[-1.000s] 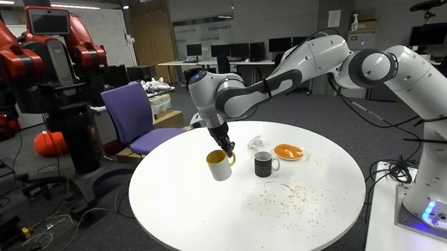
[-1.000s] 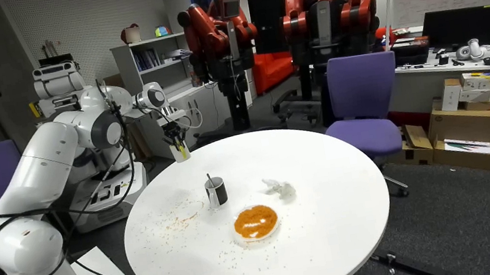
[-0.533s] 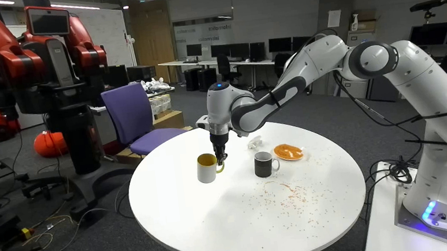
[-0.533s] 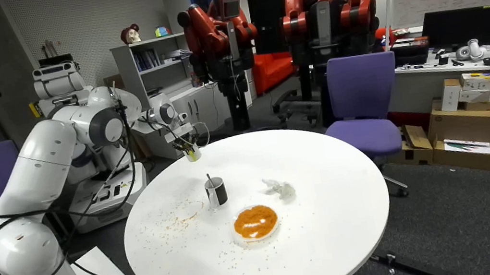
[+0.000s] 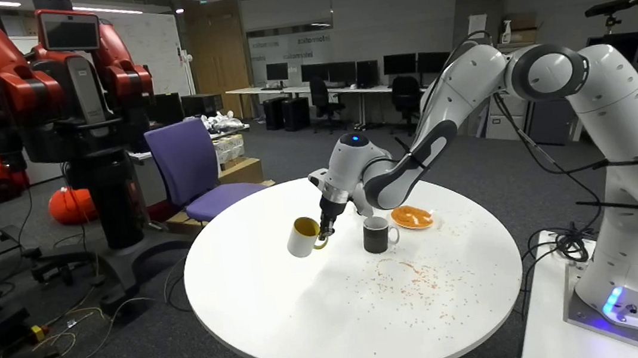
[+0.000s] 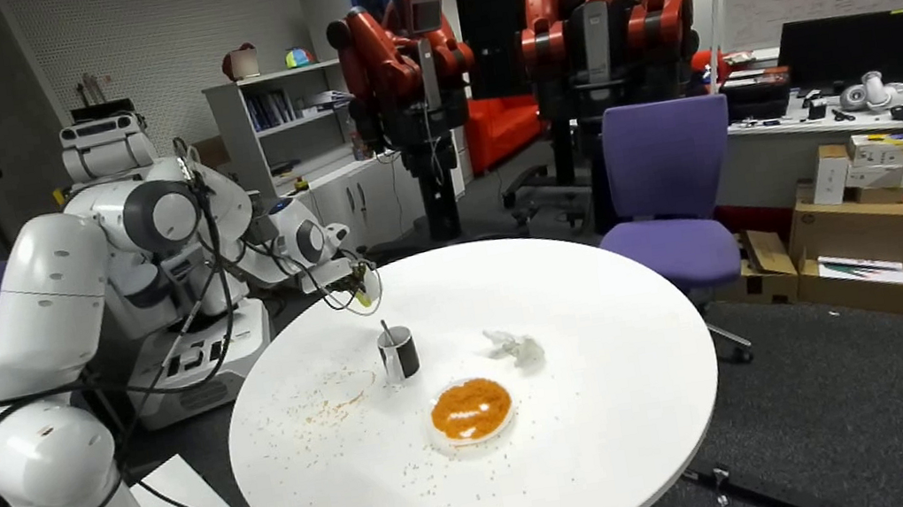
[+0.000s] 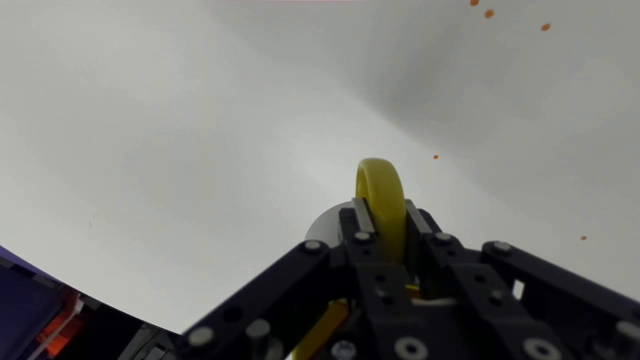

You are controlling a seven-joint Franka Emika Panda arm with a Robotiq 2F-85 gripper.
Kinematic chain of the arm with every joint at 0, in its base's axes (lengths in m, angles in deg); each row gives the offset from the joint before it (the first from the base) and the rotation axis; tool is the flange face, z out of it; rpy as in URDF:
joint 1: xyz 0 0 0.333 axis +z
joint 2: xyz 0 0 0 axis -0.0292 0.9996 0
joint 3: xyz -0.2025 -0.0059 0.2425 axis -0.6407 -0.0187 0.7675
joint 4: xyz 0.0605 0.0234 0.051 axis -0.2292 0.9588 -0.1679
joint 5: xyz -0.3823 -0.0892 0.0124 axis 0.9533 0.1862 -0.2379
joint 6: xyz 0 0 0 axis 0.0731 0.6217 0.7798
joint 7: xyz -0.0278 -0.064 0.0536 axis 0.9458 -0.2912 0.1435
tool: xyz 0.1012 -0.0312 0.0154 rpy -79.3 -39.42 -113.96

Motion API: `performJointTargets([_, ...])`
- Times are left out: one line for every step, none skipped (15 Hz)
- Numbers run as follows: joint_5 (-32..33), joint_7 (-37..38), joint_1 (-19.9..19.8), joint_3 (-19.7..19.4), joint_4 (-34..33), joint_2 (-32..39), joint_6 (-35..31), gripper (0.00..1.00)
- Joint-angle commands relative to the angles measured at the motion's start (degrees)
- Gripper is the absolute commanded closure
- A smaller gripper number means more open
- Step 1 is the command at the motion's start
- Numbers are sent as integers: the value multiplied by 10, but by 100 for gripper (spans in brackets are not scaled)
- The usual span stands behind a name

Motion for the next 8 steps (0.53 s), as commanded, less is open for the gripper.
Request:
performJointTargets([-10, 10, 9, -25, 141, -103, -72, 95])
performJointTargets([-13, 4, 5, -25, 171, -123, -88, 95])
performJointTargets([-21, -9, -6, -18, 200, -141, -105, 95])
performJointTargets([-28, -17, -14, -14, 228, -163, -115, 95])
performJointTargets([-44, -34, -27, 0, 257, -186, -116, 95])
performJointTargets([-69, -55, -43, 19, 276, -200, -111, 95])
performJointTargets([-101, -84, -61, 40, 294, -213, -96, 95])
performJointTargets([-138, -120, -98, 78, 305, -218, -83, 95])
